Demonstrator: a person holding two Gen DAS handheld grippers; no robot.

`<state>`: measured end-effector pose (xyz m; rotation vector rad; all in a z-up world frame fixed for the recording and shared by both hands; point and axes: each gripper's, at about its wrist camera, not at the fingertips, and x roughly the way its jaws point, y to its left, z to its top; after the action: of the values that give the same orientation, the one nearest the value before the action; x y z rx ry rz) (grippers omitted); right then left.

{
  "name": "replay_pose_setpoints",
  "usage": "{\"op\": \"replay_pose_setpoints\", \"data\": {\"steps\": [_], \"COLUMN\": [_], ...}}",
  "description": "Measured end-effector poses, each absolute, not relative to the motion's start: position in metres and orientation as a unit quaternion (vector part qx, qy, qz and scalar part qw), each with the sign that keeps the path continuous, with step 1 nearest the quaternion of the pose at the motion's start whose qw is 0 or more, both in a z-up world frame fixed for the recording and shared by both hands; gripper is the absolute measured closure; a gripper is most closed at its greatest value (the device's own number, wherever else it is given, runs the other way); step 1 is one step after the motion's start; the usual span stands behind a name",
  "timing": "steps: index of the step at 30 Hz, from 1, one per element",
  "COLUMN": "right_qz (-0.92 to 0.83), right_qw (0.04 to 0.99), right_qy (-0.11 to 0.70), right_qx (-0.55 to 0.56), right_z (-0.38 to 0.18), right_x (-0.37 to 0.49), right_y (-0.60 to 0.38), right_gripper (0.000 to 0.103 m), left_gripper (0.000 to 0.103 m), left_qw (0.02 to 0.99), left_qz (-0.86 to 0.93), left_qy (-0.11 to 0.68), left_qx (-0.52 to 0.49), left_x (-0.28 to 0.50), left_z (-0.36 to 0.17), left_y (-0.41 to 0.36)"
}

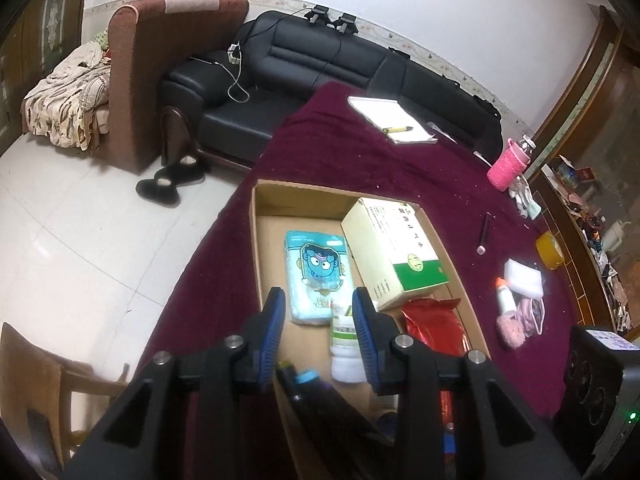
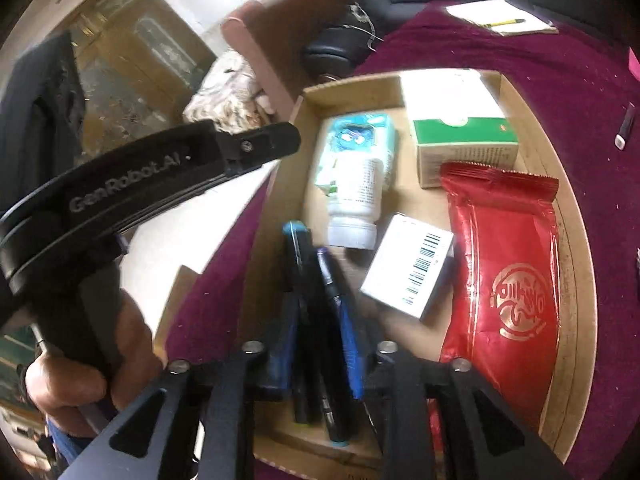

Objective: Organize objects
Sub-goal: 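Release the pill bottle and marker into the tray, opening both tools, then move both tools back over the remaining items on the table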

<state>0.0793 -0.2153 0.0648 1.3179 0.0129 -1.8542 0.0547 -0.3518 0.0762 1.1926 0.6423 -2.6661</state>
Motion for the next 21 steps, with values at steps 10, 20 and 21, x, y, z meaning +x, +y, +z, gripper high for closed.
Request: {"op": "replay_pose_setpoints", "data": {"steps": [10,20,21], "right_qz": [-0.750,-0.791,-0.795], "right_qw": [0.424,0.349,0.339], "right_qy": [-0.057,-0.159,-0.168], "right_qx": [0.505,0.477,0.473], "right_z": [0.085,0.101,0.102], "right_x": [0.074,0.030,0.027], "right_y": [-0.155,-0.014,-0.002], "right_gripper": [0.060,0.044,0.043], "left_gripper": [0.064,0.056,0.053], "left_qw": [0.063,0.021,0.010], "left_qz": [-0.895,-0.900,-0.900], "left_qy": [0.209,0.169,0.166], "left_qx": [0.389,0.401,0.403], "left_x": [0.058,0.036,0.033], "left_z": [0.090,0.104,0.104], "left_y": [-0.318,-0.241,-0.233]}}
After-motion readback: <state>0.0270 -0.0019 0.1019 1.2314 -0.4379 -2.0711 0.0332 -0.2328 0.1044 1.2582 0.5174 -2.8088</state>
